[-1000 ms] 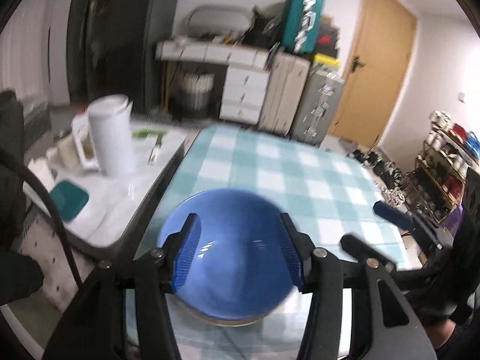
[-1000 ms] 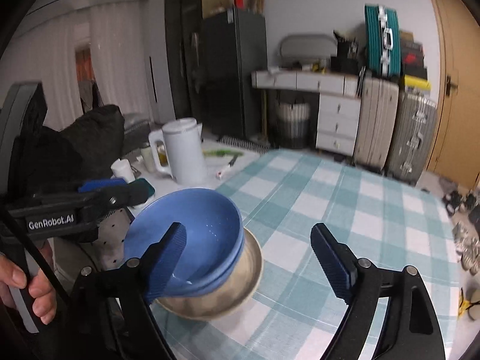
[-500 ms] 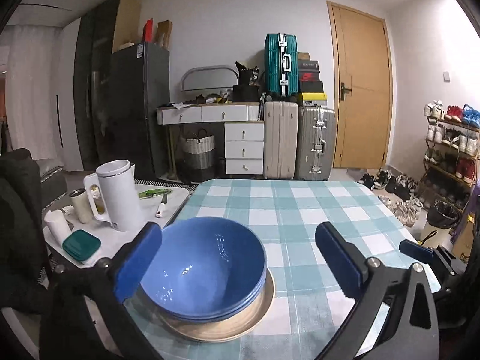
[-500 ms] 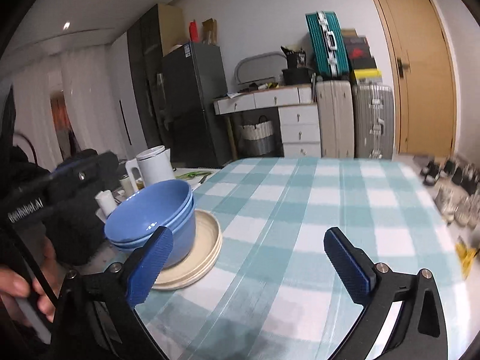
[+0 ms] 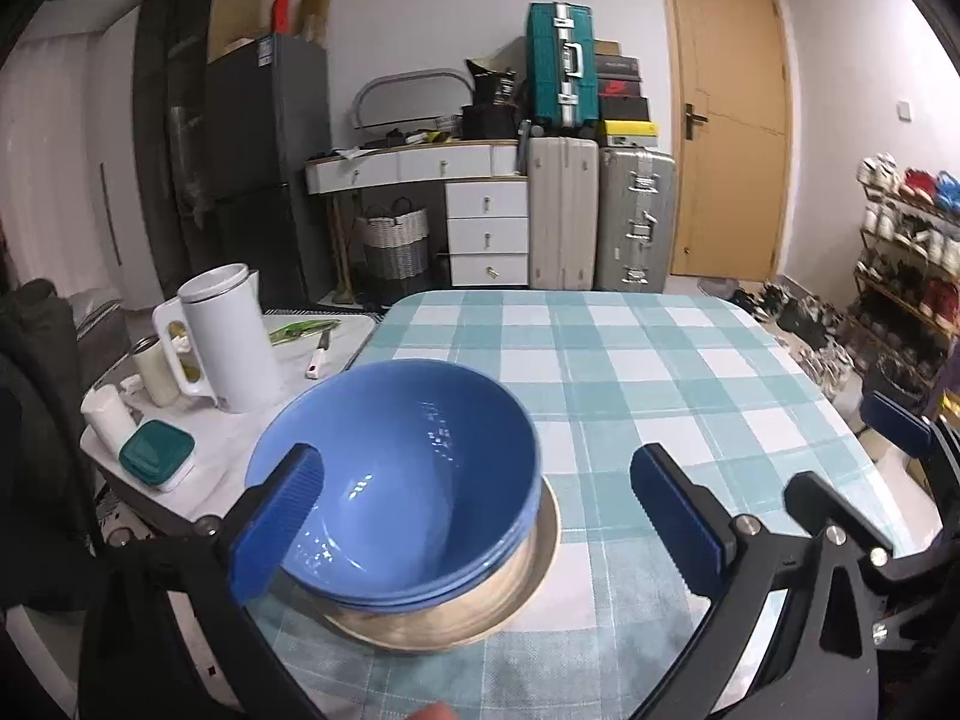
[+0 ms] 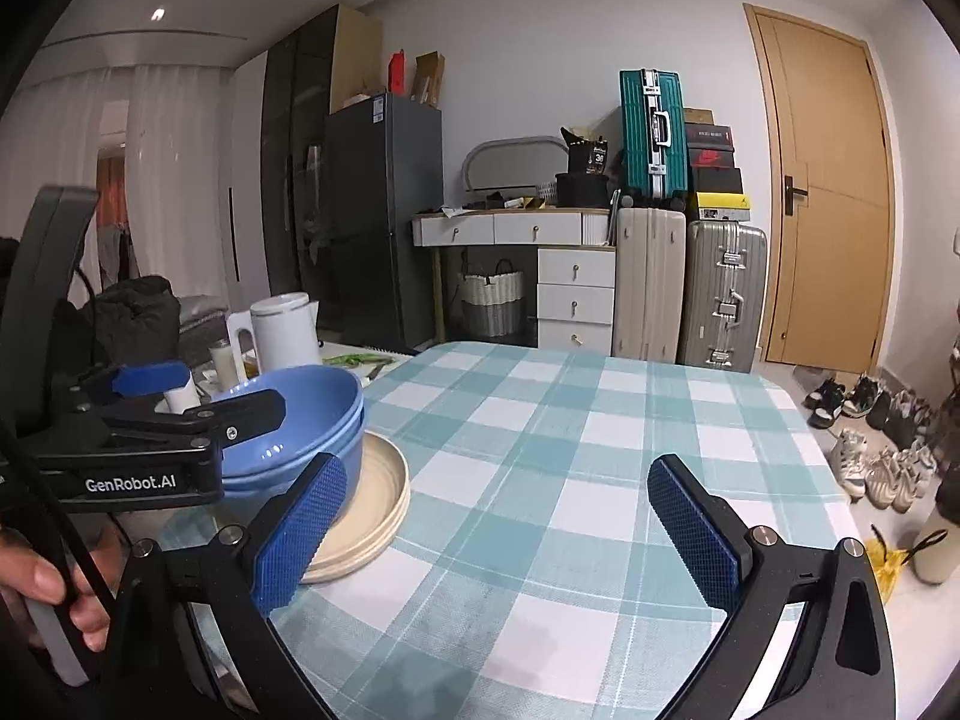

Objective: Organize plates and bowls
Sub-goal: 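Open both tools and pull them back from the bowls on the plates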

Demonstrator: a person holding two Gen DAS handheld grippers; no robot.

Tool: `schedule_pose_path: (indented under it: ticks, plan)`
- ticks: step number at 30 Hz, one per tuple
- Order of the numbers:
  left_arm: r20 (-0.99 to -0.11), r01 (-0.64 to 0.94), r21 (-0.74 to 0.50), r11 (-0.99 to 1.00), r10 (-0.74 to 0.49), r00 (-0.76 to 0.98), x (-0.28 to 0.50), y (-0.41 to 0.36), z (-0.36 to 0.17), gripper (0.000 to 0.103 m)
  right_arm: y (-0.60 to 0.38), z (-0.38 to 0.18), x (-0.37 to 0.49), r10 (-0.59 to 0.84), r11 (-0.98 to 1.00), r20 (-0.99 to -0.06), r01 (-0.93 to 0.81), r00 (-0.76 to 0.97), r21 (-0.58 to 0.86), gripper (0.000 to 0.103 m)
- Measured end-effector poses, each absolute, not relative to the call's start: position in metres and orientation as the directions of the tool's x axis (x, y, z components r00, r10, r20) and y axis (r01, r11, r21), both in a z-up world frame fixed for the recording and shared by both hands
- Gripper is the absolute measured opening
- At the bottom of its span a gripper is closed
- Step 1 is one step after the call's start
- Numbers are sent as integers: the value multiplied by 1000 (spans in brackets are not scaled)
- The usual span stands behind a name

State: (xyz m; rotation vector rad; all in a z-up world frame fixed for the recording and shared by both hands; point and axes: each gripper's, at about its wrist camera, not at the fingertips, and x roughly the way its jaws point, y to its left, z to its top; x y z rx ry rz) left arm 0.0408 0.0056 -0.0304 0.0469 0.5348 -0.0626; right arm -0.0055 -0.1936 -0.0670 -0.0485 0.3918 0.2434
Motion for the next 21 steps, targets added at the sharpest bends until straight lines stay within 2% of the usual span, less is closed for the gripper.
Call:
schedule_pose_path:
  ticks: [7, 16, 21]
  plan:
    - [-522, 56, 62, 996, -15, 853, 40, 0, -33, 103, -196, -69, -5, 223, 972, -382, -235, 897, 16, 102]
    - [-520, 90, 20, 996, -67, 851, 40, 4, -33, 103, -203, -70, -3, 218, 974, -392, -222, 894, 36, 102]
    - [-452, 97, 33, 995, -72, 889, 30, 4, -27, 103, -204, -69, -4, 224, 973, -386, -229, 895, 33, 102]
